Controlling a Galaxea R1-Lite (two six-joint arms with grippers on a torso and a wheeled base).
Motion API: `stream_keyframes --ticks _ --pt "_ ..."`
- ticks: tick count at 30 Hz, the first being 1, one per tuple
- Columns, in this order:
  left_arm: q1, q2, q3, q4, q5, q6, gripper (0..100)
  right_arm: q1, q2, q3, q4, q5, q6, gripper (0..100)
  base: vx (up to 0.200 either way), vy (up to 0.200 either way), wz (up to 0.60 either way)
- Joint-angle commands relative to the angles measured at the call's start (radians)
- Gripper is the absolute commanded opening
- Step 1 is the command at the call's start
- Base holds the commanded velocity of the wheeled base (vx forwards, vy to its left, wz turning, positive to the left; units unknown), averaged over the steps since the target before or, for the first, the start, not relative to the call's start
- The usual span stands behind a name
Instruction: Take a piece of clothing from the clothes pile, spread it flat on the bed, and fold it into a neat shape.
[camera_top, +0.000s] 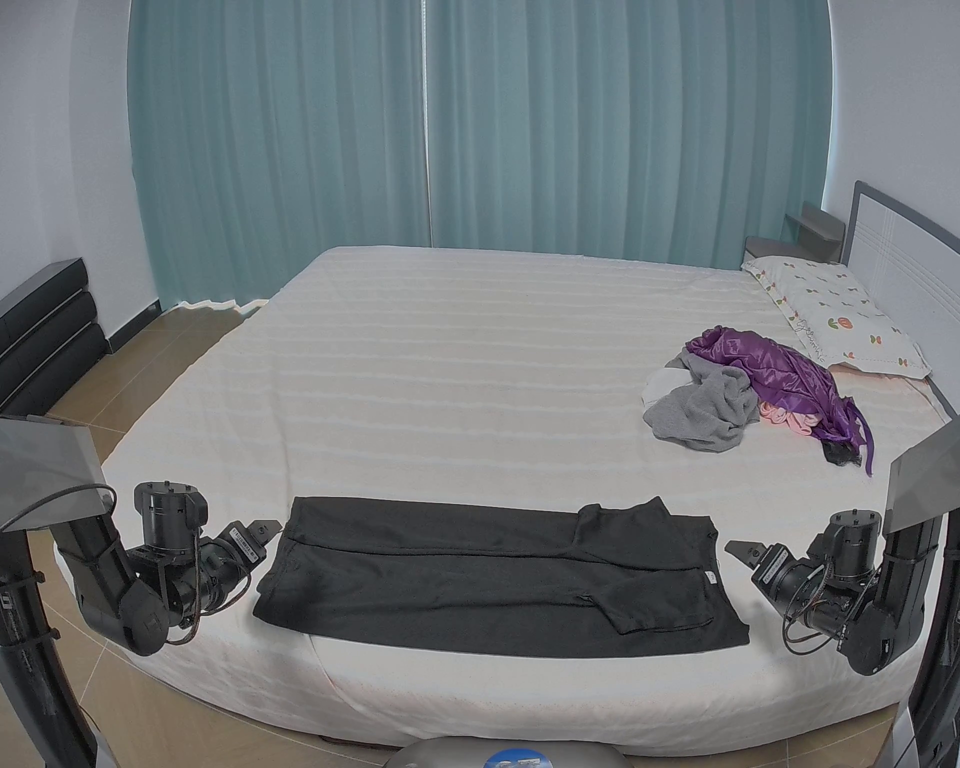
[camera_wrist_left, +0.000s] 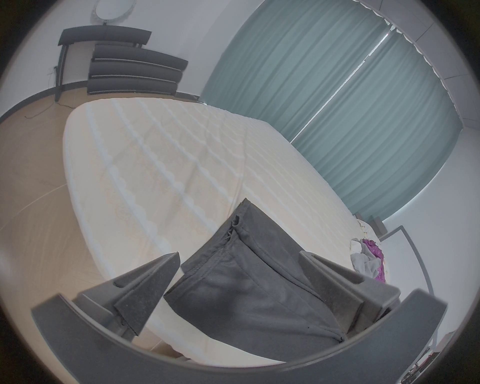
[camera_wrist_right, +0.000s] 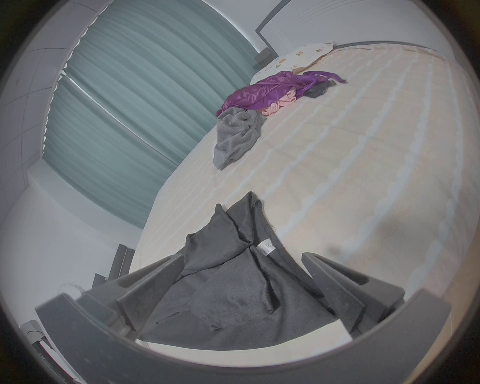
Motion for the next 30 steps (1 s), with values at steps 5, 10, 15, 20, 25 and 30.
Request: stream_keyframes --ticks 5,10,15,20,25,30 --pt "0.004 0.045 -0.021 -0.001 -0.024 0.000 100 -0.001 0.040 -0.007 -0.013 0.032 0.006 100 0.160 0.000 0.00" --pt "0.001 0.111 -0.061 0.001 -0.027 0.002 100 0.005 0.054 -0.007 -0.013 0.043 0.006 100 0.000 0.000 0.00" --pt "-0.005 0.162 -0.087 0.001 -0.027 0.005 100 0.008 0.055 -0.009 -0.013 0.052 0.006 100 0.000 0.000 0.00" --pt "-0.005 0.171 -0.098 -0.001 -0.038 0.005 100 0.007 0.063 -0.011 -0.013 0.084 0.006 100 0.000 0.000 0.00" --pt "0.004 0.167 -0.090 -0.001 -0.113 -0.001 100 0.008 0.069 -0.020 -0.013 0.129 0.003 100 0.000 0.000 0.00" --pt "0.004 0.171 -0.089 -0.002 -0.115 -0.001 100 0.013 0.078 -0.049 -0.009 0.189 -0.003 100 0.000 0.000 0.00"
